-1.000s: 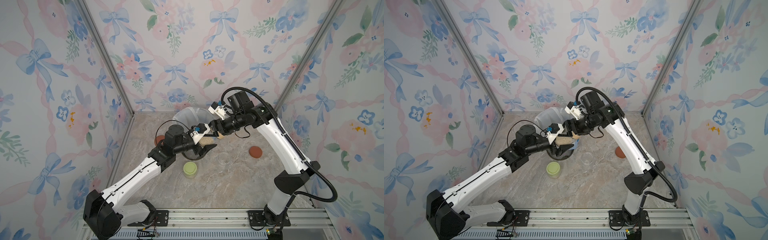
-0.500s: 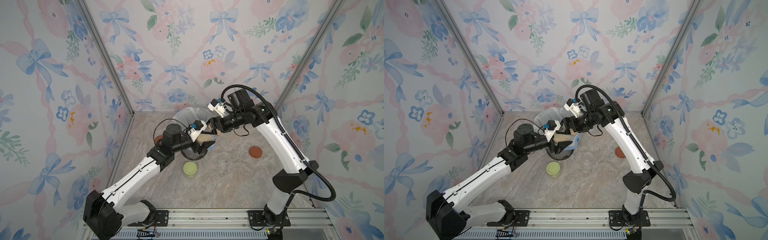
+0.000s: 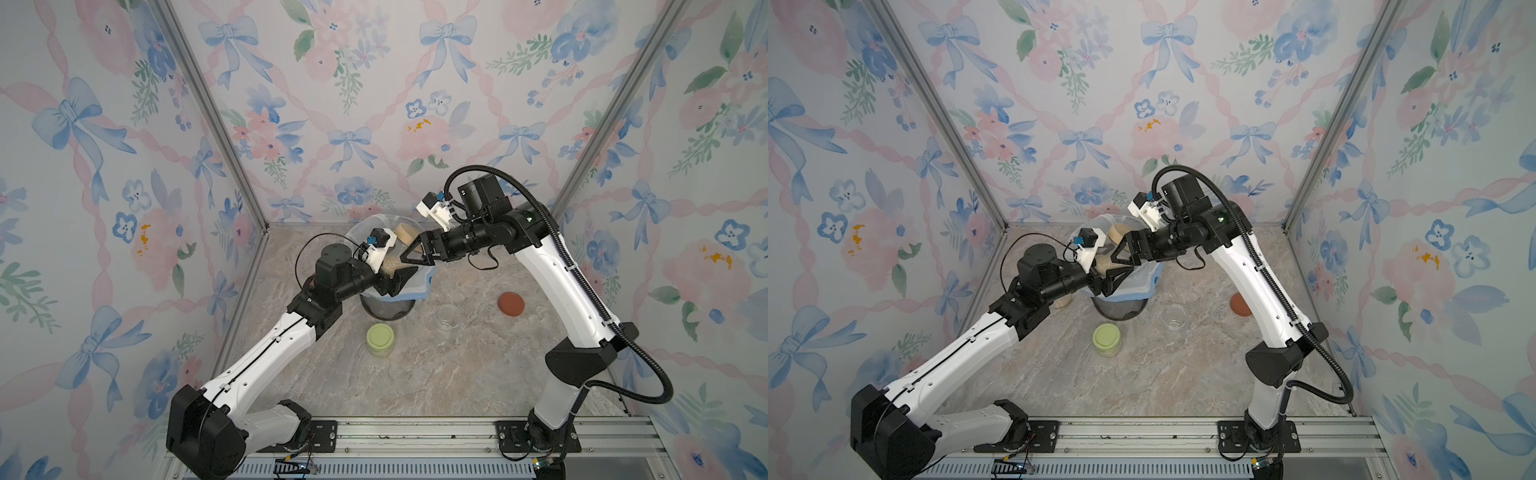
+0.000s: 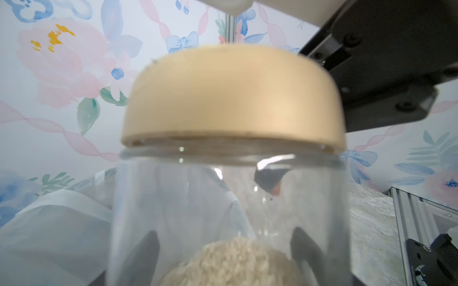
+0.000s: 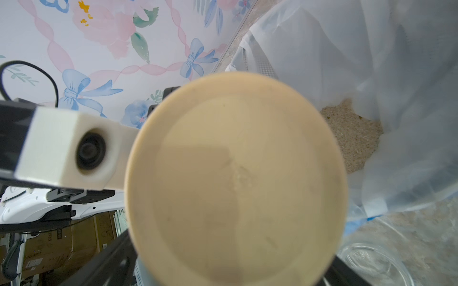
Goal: Empty moldy rice from jars
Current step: Pick up the jar from the center of the board, then unscrew the lid from the jar.
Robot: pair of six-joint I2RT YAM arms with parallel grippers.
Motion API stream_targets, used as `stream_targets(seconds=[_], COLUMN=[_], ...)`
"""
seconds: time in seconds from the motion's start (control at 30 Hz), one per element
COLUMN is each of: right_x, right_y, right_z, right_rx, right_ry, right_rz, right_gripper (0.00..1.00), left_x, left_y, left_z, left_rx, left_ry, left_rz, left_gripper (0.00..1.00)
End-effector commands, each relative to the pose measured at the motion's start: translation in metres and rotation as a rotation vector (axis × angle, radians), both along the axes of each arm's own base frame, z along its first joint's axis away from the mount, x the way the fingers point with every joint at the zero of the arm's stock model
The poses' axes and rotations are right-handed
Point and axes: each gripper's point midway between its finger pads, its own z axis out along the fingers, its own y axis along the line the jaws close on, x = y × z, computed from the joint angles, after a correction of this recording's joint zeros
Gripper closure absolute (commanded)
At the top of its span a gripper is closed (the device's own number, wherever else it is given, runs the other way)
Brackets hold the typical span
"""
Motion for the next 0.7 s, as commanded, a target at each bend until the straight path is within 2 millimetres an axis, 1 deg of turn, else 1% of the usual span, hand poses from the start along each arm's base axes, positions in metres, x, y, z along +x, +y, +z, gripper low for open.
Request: stream_targets(seconds=[0.0, 0.07, 0.13, 0.23, 0.37, 0.53, 0.67], right_x=[0.01, 0.022, 0.03, 0.04, 0.055, 0.069, 0.072], right_y=[-0.006, -0.008, -0.008, -0.006, -0.01, -0.011, -0.007], right_z=[0.034, 0.043, 0.052, 0.061, 0.062, 0.062, 0.05], right_rx=[0.09, 0.131, 0.177, 0.22, 0.176, 0.108, 0.078], right_ry=[-0.079, -0.093, -0.1, -0.095, -0.086, -0.076, -0.055], right_rz=[-0.104, -0.208, -0.289, -0.387, -0.525, -0.643, -0.677], right_gripper=[0.03, 0.03, 0.02, 0.03, 0.03, 0.03, 0.03], left_x=[0.004, 0.006, 0.009, 0.01, 0.013, 0.018, 0.021], left_y=[0.011, 0.011, 0.011, 0.011, 0.011, 0.012, 0.012], left_z=[0.051, 0.052, 0.053, 0.053, 0.054, 0.056, 0.054], left_rx=[-0.12, -0.129, -0.14, -0.149, -0.154, -0.162, -0.171], left_ry=[-0.12, -0.109, -0.101, -0.092, -0.088, -0.08, -0.063], left_rz=[0.049, 0.054, 0.059, 0.066, 0.072, 0.091, 0.1], left_gripper=[1.0, 1.0, 1.0, 1.0, 1.0, 1.0, 1.0])
